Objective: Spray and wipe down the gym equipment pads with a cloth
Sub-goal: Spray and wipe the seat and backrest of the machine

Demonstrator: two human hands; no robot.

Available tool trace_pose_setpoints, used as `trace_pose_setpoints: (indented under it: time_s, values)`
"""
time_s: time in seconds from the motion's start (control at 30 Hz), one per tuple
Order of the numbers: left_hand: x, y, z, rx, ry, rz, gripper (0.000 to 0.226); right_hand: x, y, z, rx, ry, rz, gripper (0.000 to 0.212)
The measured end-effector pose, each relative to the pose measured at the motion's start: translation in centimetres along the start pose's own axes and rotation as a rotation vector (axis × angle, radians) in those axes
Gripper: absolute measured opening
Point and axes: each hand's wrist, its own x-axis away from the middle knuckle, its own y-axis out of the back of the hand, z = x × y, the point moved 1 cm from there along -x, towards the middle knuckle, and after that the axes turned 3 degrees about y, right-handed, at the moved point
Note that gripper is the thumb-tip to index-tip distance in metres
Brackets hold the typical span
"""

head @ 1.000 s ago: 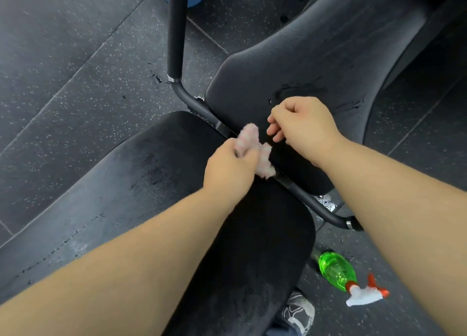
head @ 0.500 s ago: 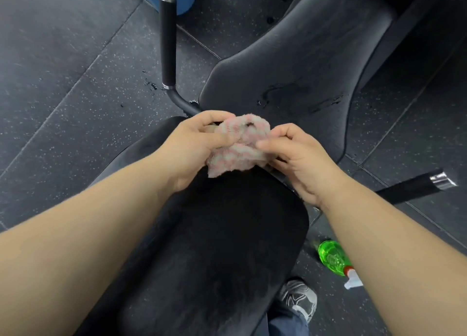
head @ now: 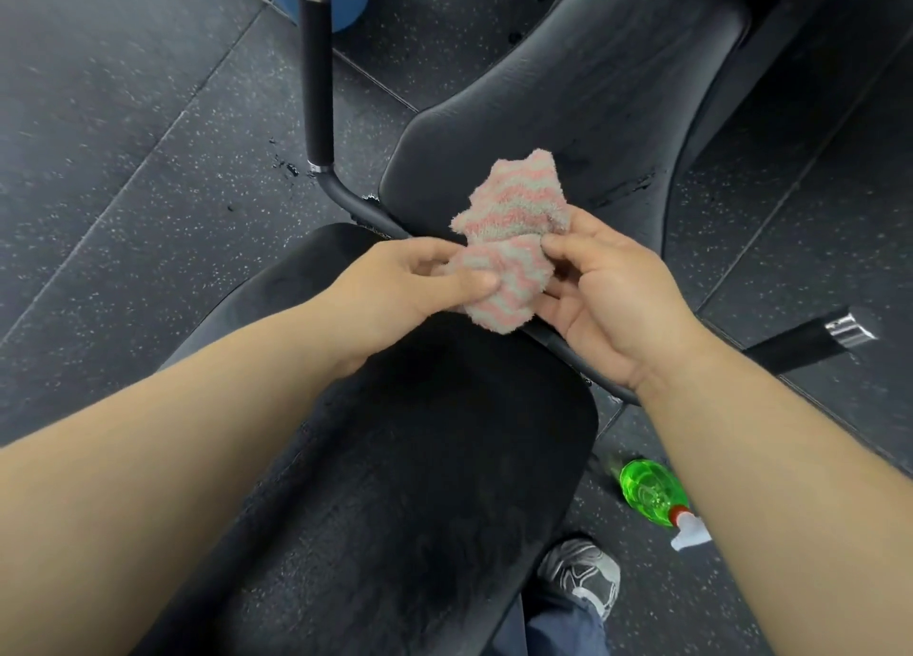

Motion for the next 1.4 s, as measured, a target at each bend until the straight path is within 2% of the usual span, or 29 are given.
trace_pose_setpoints:
  time_s: [0.07, 0.13, 0.2, 0.27, 0.43, 0.57, 0.63, 0.67, 0.73, 0.8, 0.83, 0.9, 0.93, 1.0, 1.07, 1.13, 1.2, 1.3, 1.37, 1.4]
  values:
    - [0.0, 0.1, 0.0, 0.108, -0.058, 0.013, 0.04, 0.2, -0.1, -0.3, -0.038, 0.023, -0.009, 0.035]
    - [-0.1, 0.3, 0.2, 0.219, -0.073, 0.047, 0.045, 0.4, 0.0, -0.6, -0.079, 0.025, 0.0, 0.046]
    - [-0.2, 0.3, 0.1, 0.351, -0.053, 0.075, 0.037, 0.7, 0.1, -0.8, -0.086, -0.005, -0.014, 0.062]
    - [-0.2, 0.3, 0.2, 0.474, -0.027, 0.072, 0.028, 0.9, 0.2, -1.0, -0.047, -0.024, -0.05, 0.066]
    - [0.1, 0.1, -0.1, 0.555, 0.006, -0.036, 0.071, 1.3, 0.6, -1.1, -0.002, -0.05, -0.087, 0.06]
    - [0.1, -0.4, -0.1, 0.484, -0.015, -0.11, 0.064, 1.2, 0.5, -1.2, -0.022, -0.031, -0.057, 0.069]
    - [0.2, -0.3, 0.1, 0.254, -0.085, -0.131, 0.062, 1.2, 0.5, -1.1, 0.001, -0.014, -0.002, 0.074]
    - [0.4, -0.2, 0.0, 0.022, -0.175, -0.112, 0.066, 1.3, 0.4, -1.0, 0.031, -0.005, 0.028, 0.076]
    - [0.6, -0.3, -0.2, -0.29, -0.3, 0.023, 0.077, 1.3, 0.2, -0.8, 0.103, 0.012, 0.089, 0.077]
    - [0.9, -0.3, -0.5, -0.233, -0.258, 0.146, 0.073, 1.4, 0.0, -0.8, 0.165, 0.022, 0.125, 0.073]
    - [0.9, -0.2, -0.4, -0.204, -0.238, 0.141, 0.061, 1.3, -0.1, -0.9, 0.204, 0.031, 0.117, 0.07]
    - [0.3, 0.2, -0.2, -0.338, -0.177, 0.012, 0.024, 1.1, -0.2, -1.1, 0.28, 0.059, 0.057, 0.063]
    - [-0.2, 0.6, 0.1, -0.436, -0.133, -0.047, 0.014, 0.9, -0.2, -1.2, 0.303, 0.077, 0.006, 0.06]
    - [-1.1, 1.7, 0.4, -0.654, -0.185, -0.188, 0.019, 0.3, 0.5, -1.1, 0.372, 0.134, -0.16, 0.05]
    - [-1.7, 2.9, -0.2, -0.816, -0.369, -0.41, 0.015, -0.8, 2.0, -0.8, 0.541, 0.214, -0.376, 0.038]
    - [-2.6, 3.9, -0.5, -0.944, -0.463, -0.551, 0.027, -1.8, 3.3, -0.5, 0.69, 0.222, -0.467, 0.023]
    - [-4.2, 4.1, 0.4, -1.104, -0.454, -0.495, 0.028, -2.8, 3.7, -0.8, 0.819, 0.139, -0.349, 0.012]
    - [-6.0, 3.1, 3.9, -1.354, -0.226, -0.242, 0.032, -4.1, 3.4, -2.0, 1.05, -0.057, -0.124, 0.017]
    - [-6.0, 3.2, 5.5, -1.275, -0.167, -0.241, 0.034, -4.8, 3.3, -2.3, 1.06, -0.148, -0.09, 0.016]
    - [-6.1, 3.4, 5.5, -1.252, -0.22, -0.258, 0.035, -5.2, 3.3, -2.3, 1.038, -0.176, -0.103, 0.014]
